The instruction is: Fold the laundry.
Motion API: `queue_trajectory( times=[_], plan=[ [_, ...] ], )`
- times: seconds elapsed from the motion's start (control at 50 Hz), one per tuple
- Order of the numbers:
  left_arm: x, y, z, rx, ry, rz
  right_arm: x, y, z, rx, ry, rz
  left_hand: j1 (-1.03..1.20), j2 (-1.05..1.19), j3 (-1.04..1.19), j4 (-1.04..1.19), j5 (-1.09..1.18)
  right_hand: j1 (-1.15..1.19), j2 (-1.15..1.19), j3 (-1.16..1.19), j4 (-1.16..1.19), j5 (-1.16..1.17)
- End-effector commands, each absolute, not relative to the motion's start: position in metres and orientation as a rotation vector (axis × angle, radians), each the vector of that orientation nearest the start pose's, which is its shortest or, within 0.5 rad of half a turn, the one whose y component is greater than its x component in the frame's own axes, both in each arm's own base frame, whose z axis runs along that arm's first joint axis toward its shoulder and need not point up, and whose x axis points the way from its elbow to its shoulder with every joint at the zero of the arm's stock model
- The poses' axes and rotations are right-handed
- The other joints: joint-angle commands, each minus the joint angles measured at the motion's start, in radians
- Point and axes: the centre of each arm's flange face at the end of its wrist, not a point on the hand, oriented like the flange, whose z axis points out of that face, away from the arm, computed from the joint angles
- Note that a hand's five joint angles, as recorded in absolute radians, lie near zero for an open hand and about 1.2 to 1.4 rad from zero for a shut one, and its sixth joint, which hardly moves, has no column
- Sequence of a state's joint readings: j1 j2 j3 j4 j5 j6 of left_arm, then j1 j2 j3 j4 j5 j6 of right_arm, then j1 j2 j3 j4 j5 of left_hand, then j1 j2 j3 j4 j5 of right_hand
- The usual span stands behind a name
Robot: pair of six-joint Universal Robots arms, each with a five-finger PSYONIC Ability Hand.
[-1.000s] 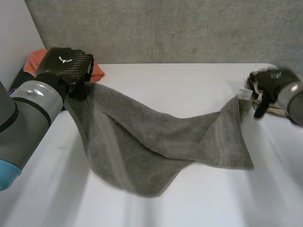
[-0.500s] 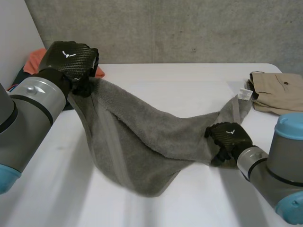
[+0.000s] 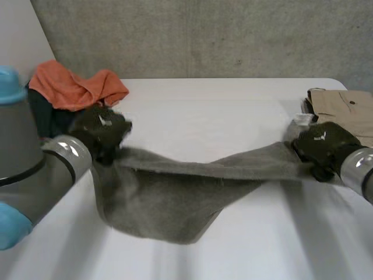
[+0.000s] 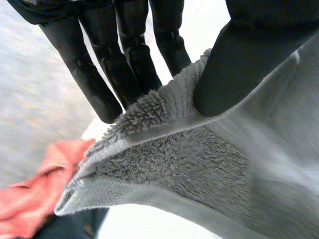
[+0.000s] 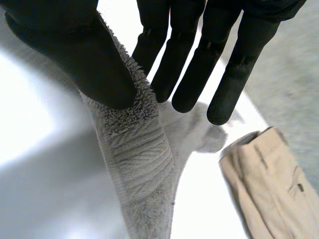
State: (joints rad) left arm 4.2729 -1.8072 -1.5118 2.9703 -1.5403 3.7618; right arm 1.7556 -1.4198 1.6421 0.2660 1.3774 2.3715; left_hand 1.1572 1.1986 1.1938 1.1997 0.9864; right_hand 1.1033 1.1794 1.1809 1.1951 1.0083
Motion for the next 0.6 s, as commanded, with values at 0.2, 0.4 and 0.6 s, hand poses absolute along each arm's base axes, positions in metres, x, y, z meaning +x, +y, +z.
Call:
queue_trajectory(
  times=[0.2,0.4,0.6],
  plan=[
    [-0.301,-0.327,0.257,1.329,1.813,-2.032,0.235,-0.349,0.239,-1.5,2.374,-2.041,0.239,0.198,0.202,0.197,0.235,0.293,0.217,0.215,0.201,0.213],
    [-0.309,-0.354,0.432,0.735,0.986,-2.733,0.248,-0.404,0.409,-0.565,1.453,-3.059,0.239,0.198,0.202,0.197,0.235,0.293,0.217,0.215,0.201,0.213],
    [-0.294,-0.37,0.419,0.543,1.169,-2.712,0.256,-0.398,0.41,-0.574,1.366,-3.047,0.239,0.198,0.202,0.197,0.235,0.293,0.217,0.215,0.201,0.213]
  ],
)
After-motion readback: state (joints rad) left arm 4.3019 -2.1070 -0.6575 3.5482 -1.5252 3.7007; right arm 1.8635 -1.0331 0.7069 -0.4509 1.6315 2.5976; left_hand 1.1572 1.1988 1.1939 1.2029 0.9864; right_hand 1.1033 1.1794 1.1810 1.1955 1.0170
